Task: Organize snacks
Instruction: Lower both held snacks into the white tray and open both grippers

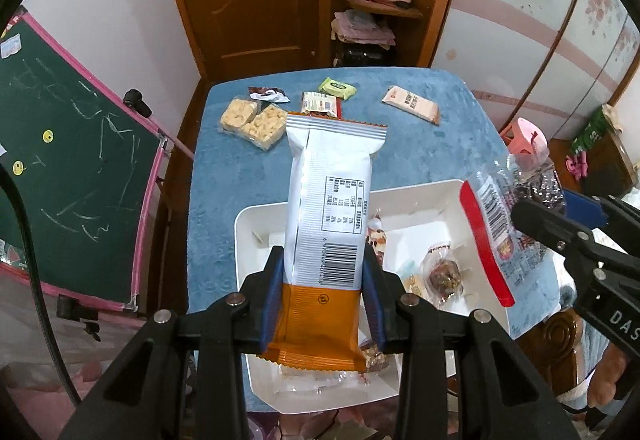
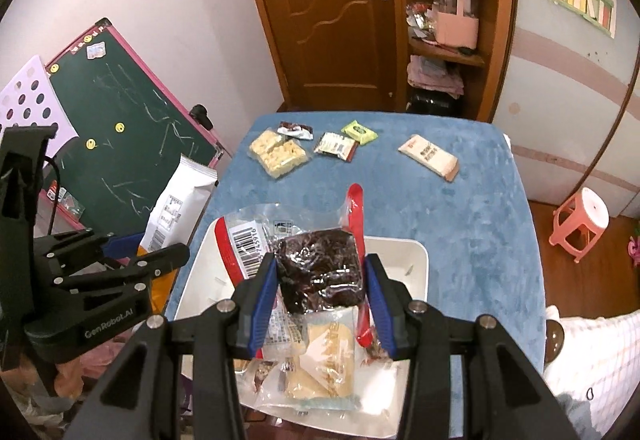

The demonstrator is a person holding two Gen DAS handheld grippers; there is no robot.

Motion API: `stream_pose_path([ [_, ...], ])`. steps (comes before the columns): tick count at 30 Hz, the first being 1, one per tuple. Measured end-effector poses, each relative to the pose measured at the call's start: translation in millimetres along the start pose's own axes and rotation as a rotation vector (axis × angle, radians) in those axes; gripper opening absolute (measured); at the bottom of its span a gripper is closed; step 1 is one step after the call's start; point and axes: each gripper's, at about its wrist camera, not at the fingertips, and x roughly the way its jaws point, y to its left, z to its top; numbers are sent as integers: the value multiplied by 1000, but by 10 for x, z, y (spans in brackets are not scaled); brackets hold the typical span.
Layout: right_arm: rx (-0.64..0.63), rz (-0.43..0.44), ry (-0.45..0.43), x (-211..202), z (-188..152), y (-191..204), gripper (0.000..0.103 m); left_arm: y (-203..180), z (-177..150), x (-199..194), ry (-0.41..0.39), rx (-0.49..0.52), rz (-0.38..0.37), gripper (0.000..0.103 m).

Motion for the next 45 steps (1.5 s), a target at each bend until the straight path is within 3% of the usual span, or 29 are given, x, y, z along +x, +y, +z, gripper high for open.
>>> stream_pose_path([
  [21, 52, -47, 129, 291, -173, -102, 45, -218, -47, 184, 59, 83, 20, 36],
  [28, 66, -56, 193, 405, -237, -127, 47, -235, -67, 230, 86, 80, 18, 42],
  [30, 76, -48, 209, 433, -254, -145, 47, -239, -77, 251, 98, 79, 5, 54],
  [31, 78, -45, 215, 442, -261, -152, 48, -240, -84, 254, 99, 78, -3, 73],
  [32, 80, -45, 218, 449, -267, -156, 50, -245, -95, 248, 97, 78, -9, 85],
  [35, 79, -57, 217, 441, -272, -152, 61, -272, -104, 194, 71, 90, -16, 86],
  [45, 80, -57, 210, 432, -274, -150, 62, -294, -85, 148, 50, 92, 6, 86],
])
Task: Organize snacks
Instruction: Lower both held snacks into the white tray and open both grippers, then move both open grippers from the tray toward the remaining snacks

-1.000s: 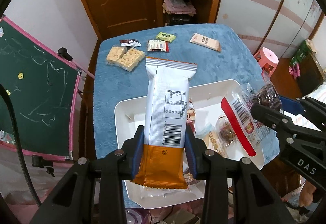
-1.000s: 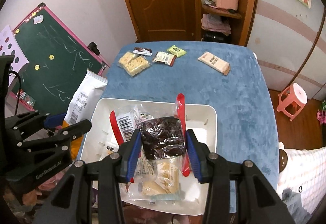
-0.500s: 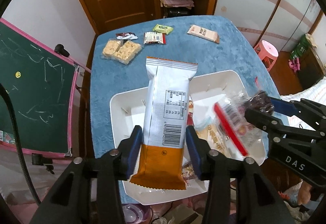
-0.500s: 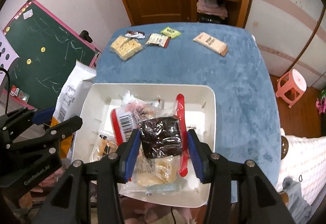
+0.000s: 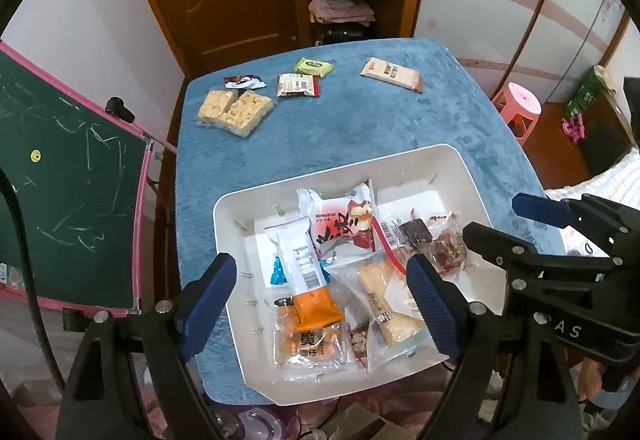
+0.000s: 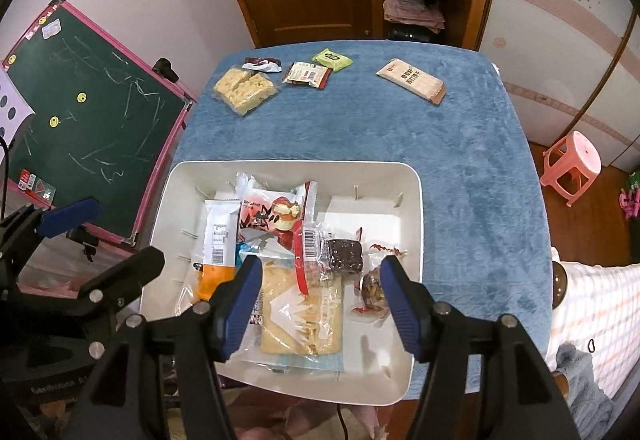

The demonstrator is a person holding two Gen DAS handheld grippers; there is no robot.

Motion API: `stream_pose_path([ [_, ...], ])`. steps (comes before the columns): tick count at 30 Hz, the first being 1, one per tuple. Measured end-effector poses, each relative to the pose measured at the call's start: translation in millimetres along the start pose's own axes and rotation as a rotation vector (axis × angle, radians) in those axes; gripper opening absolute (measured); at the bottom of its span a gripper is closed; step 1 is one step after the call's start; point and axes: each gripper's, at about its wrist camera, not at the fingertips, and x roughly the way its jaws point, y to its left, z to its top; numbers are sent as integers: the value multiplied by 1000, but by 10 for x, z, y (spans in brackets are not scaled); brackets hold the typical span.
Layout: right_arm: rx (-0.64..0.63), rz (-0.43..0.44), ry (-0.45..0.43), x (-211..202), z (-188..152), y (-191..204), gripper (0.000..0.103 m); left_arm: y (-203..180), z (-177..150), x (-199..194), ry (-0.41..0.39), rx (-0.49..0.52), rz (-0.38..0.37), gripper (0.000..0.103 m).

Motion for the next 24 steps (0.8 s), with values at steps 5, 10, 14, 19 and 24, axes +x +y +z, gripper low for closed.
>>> stream_pose_path([
  [5, -9, 6, -4, -3, 16, 16, 62, 14, 14, 2, -3, -9, 2, 86],
  [10, -11, 10, -4, 5, 28, 13, 62, 18, 19, 5, -3, -8, 3, 86],
  [14, -9, 16, -4, 25, 56, 1, 62, 18, 42, 22, 0, -14, 3, 86],
  [19, -10, 27, -12, 40, 95, -38, 62, 16, 89, 54, -3, -23, 5, 86],
  [24, -2, 38, -41, 6, 159, -90, 62, 3, 148, 73, -16, -21, 23, 86],
])
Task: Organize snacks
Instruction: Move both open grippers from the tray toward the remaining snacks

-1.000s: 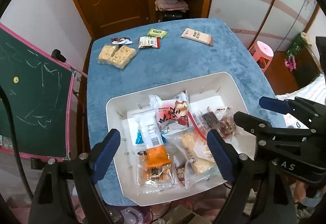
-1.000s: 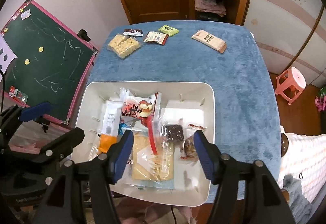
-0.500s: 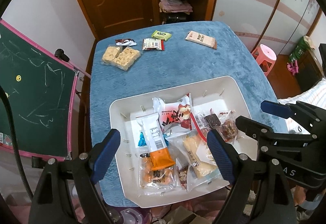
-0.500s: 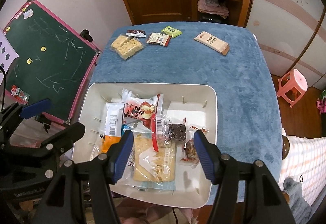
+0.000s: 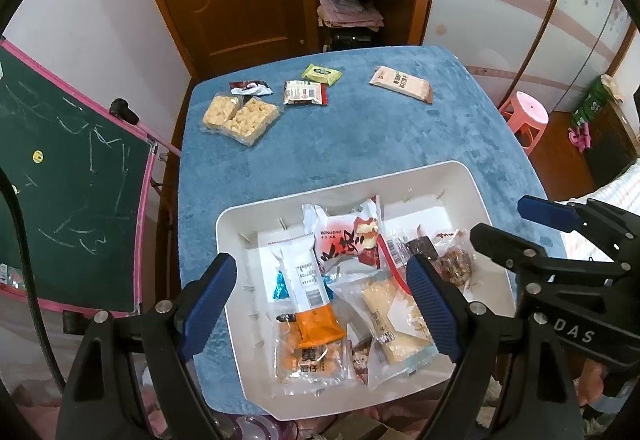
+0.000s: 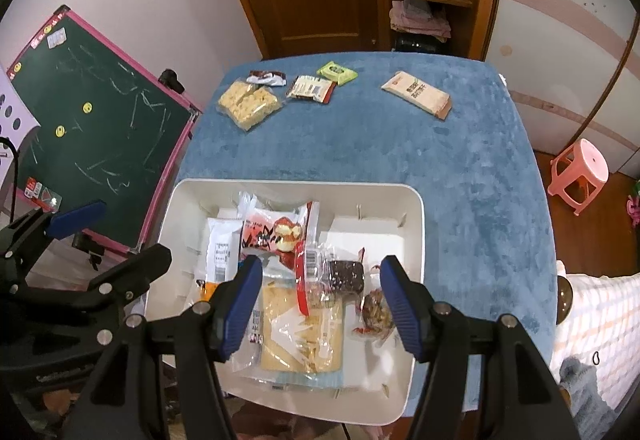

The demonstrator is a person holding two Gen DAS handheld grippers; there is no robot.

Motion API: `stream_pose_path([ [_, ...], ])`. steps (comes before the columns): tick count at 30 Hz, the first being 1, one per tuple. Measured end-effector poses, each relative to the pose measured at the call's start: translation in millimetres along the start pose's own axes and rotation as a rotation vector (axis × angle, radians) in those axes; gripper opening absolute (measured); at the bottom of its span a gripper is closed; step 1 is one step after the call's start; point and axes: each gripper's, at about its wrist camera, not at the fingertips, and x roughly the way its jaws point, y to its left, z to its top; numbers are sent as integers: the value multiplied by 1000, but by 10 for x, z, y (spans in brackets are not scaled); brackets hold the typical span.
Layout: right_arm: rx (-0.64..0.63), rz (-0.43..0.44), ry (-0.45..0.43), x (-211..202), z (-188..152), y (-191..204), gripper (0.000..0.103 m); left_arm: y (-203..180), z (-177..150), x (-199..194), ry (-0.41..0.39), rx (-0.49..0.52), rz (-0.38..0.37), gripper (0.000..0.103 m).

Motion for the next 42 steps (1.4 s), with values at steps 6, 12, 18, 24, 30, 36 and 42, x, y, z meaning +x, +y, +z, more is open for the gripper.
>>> stream_pose_path([
  [6, 33, 16, -65, -86, 101, -117, 62, 0, 140, -33, -42, -8, 26, 86],
  [12, 45, 42, -155, -233, 381, -214, 62, 55, 442, -132, -111, -38, 47, 86],
  [18, 12, 41, -231, -347, 756, -280, 62, 167, 787, -188, -165, -60, 93, 86],
  [24, -40, 35, -246, -308, 1203, -435, 62, 394, 1184, -78, -181, -62, 131, 88],
  [30, -86, 33, -221, -8, 1726, -732, 62, 880, 1647, 317, -155, -90, 113, 88],
  [36, -172, -6, -129, 738, 2194, -998, 62, 1230, 1922, 1112, -50, -66, -3, 88],
  [42, -263, -42, 13, 1624, 2370, -1249, 62, 1297, 1947, 1962, 71, -12, 2, 88],
])
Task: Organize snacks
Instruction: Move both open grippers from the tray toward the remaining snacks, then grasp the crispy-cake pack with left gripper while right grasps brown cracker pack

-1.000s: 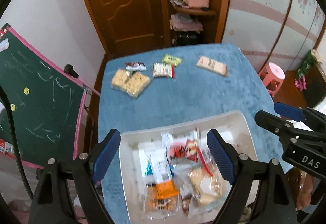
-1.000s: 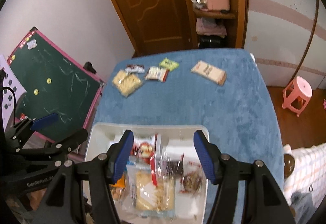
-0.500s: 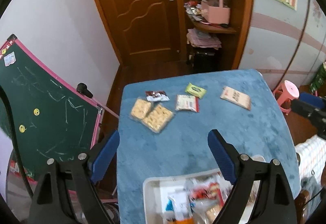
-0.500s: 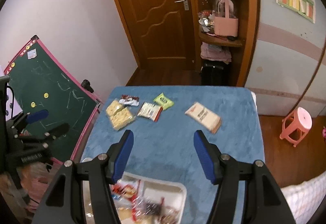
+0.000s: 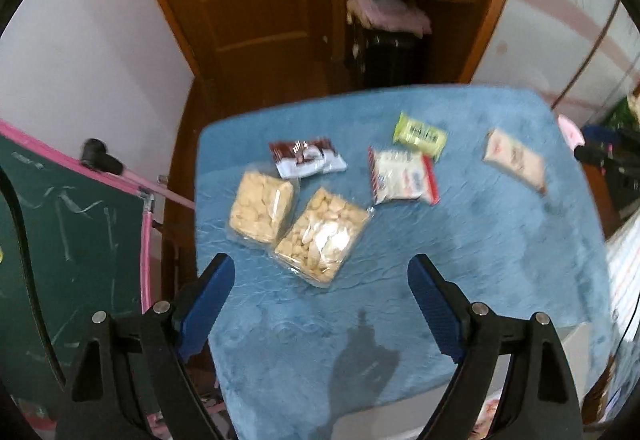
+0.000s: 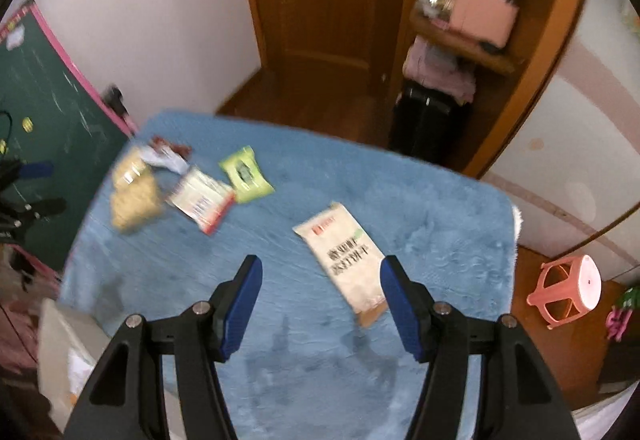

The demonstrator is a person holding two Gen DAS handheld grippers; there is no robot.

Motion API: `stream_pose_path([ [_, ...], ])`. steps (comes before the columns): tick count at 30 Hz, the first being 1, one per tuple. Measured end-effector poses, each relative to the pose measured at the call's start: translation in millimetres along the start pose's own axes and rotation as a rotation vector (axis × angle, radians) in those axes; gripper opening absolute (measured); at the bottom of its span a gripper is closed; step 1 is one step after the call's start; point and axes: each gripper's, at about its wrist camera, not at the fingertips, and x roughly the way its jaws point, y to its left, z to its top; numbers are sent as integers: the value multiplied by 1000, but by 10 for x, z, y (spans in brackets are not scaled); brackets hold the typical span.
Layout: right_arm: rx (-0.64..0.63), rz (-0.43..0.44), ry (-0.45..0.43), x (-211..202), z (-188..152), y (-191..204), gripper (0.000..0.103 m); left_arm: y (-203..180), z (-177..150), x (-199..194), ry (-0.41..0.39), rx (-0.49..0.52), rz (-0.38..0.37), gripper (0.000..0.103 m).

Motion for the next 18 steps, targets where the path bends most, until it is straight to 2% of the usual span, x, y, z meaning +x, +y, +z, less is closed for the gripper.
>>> stream_pose_path([
  [6, -63, -26, 99, 670, -63, -192, 62, -105, 48, 631, 98, 81, -24, 88],
  [11, -102, 7, 139, 994, -51, -218, 62, -188, 122, 1010, 164, 143, -35, 88],
  [13, -135, -6, 154, 1095, -58, -192, 62, -211, 143, 1129, 188, 161, -29, 88],
  [16, -201, -40, 150, 1193, -72, -143, 70, -230, 162, 1292, 218, 170, -30, 88],
  [18, -209, -35, 172, 1277, -79, -138, 71, -236, 172, 1336, 219, 176, -26, 88],
])
